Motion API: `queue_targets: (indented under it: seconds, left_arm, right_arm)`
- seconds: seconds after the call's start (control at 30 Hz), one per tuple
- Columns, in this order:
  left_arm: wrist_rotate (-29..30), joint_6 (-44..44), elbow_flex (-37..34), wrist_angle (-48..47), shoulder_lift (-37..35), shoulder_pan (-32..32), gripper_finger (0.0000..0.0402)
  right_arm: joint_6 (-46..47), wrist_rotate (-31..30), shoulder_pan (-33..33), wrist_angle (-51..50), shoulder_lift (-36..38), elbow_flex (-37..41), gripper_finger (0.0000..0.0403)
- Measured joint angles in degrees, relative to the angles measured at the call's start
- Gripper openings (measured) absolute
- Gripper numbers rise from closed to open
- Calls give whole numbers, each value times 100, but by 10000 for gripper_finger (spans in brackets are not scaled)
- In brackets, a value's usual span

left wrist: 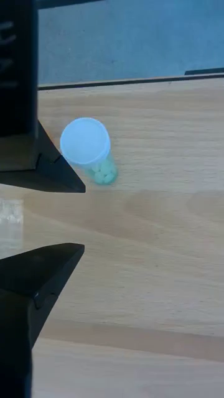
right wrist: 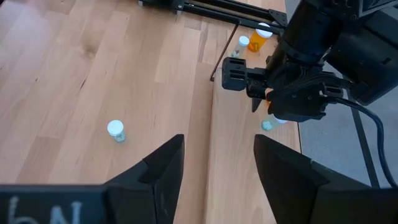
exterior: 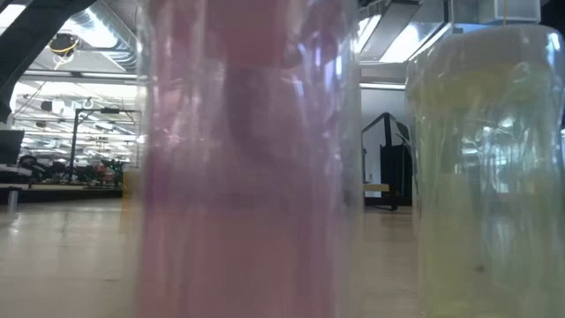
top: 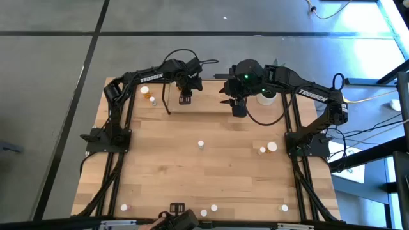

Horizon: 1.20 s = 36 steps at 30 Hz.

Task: Pick and place medicine bottles onto shelf by color
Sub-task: Put the bottom right blue pill bottle on the shelf

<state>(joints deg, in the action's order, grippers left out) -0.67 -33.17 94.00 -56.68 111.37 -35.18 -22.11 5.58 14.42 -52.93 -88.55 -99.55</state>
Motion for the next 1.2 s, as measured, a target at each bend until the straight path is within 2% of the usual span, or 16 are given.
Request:
queue_targets:
  seconds: [0.7,1.2]
  left_arm:
    - [220,-44,-4,342,127,-57,135]
    - [260,22,-4,126,127,-28,135]
  right_arm:
    - [0,0,0,0,0,0,195]
    - [0,0,0,-1,-1,0,195]
